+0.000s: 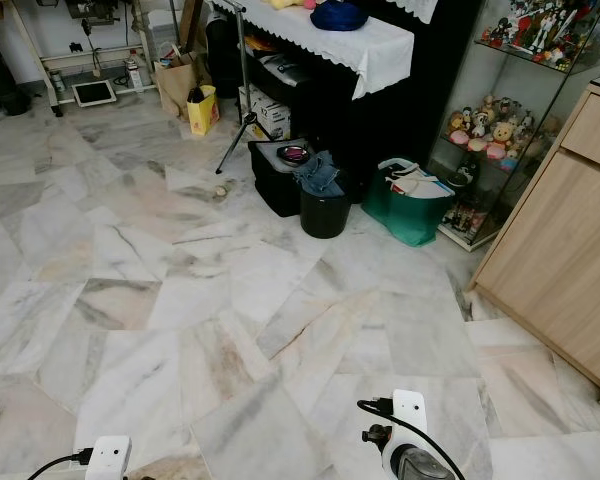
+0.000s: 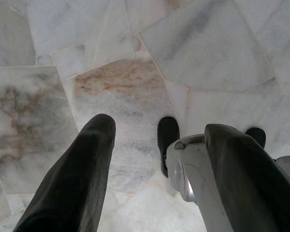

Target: Hang keys on a hook

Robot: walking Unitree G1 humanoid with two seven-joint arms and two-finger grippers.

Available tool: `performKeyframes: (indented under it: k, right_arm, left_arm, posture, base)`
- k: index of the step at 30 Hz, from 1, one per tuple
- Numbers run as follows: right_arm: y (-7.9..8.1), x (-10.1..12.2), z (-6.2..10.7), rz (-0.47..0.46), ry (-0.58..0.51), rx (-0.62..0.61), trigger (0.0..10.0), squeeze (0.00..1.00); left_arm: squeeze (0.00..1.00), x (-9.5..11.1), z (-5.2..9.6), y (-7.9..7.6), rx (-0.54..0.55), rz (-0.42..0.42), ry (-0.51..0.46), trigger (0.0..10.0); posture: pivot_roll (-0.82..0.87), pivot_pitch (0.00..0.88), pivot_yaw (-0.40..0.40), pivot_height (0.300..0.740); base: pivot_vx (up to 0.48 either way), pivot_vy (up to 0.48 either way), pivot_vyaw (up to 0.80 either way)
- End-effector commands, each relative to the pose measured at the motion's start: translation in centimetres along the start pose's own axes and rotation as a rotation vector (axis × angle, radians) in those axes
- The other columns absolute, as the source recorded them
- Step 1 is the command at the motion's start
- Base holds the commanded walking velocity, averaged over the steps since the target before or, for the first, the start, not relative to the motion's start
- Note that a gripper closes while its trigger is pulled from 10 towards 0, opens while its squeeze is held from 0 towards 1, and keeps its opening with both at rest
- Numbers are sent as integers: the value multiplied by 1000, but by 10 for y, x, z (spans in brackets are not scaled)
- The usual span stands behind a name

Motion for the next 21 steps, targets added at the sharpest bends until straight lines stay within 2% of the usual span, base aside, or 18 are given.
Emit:
performKeyframes:
  k: [1, 21]
  right_arm:
    - [-1, -2, 0, 7, 7, 1, 10000, 0]
    - [-2, -1, 0, 21, 21, -13, 10000, 0]
  left_arm:
    - [0, -4, 0, 0, 2, -8, 17, 10000]
    - [0, -2, 1, 0, 1, 25, -14, 10000]
  posture:
    - [81, 0, -55, 740]
    - [82, 0, -68, 740]
  base:
    - [0, 0, 0]
    - [0, 0, 0]
Point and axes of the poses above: a point about 5 cm out from each wrist's last joint towards the gripper, its own z axis pointing back from the gripper into the wrist, its own x axis along the axis of the wrist's last joint, y = z × x, the point moved 1 cm from there along -z, pointing out of the wrist towards the gripper, and after that the axes turned 1 degree about z, right-handed, at the moved point
